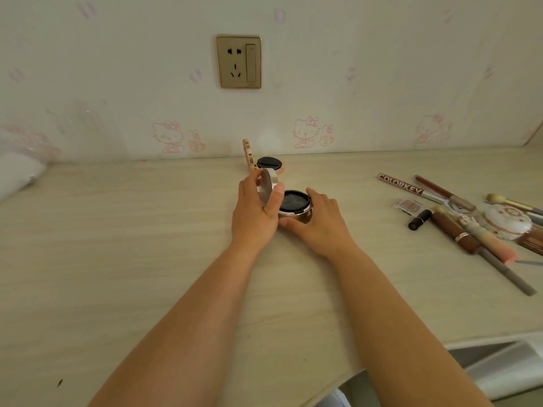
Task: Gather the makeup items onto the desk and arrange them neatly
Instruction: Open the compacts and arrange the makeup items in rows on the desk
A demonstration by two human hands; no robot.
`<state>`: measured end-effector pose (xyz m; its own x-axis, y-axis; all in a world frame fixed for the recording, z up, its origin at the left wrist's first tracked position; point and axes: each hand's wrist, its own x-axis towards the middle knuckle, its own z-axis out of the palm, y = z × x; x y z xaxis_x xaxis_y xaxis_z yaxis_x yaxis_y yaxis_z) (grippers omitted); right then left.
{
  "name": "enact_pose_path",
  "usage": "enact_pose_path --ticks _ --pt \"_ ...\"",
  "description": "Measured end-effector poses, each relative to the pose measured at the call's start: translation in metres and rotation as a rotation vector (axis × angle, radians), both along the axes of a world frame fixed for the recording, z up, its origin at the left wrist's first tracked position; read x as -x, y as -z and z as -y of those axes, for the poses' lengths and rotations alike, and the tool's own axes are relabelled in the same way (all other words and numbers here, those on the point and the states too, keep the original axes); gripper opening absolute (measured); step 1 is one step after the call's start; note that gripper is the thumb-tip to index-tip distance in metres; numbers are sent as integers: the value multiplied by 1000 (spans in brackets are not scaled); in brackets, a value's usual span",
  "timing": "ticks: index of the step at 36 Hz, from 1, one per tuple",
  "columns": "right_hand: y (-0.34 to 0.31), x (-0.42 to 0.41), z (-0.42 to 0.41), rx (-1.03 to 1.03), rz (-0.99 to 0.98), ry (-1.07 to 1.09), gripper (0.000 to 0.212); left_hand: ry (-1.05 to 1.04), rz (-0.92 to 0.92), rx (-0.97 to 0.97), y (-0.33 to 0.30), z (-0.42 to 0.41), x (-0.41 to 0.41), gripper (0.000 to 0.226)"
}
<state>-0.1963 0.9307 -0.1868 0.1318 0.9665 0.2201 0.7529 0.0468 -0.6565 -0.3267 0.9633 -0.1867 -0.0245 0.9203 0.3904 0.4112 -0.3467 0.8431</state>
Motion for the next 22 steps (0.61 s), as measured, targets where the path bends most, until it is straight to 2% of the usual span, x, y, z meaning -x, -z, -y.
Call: enact_pose_path --ticks 2,8,22 --pt "0 -3 0 6 70 30 73 20 -47 -14 1 1 -1 52" --pt "4 -13 -3 92 251 105 70 75 -145 -31 3 3 -3 55" --pt "2 -46 -42 158 257 134 73 128 -326 33 2 -32 -23 78"
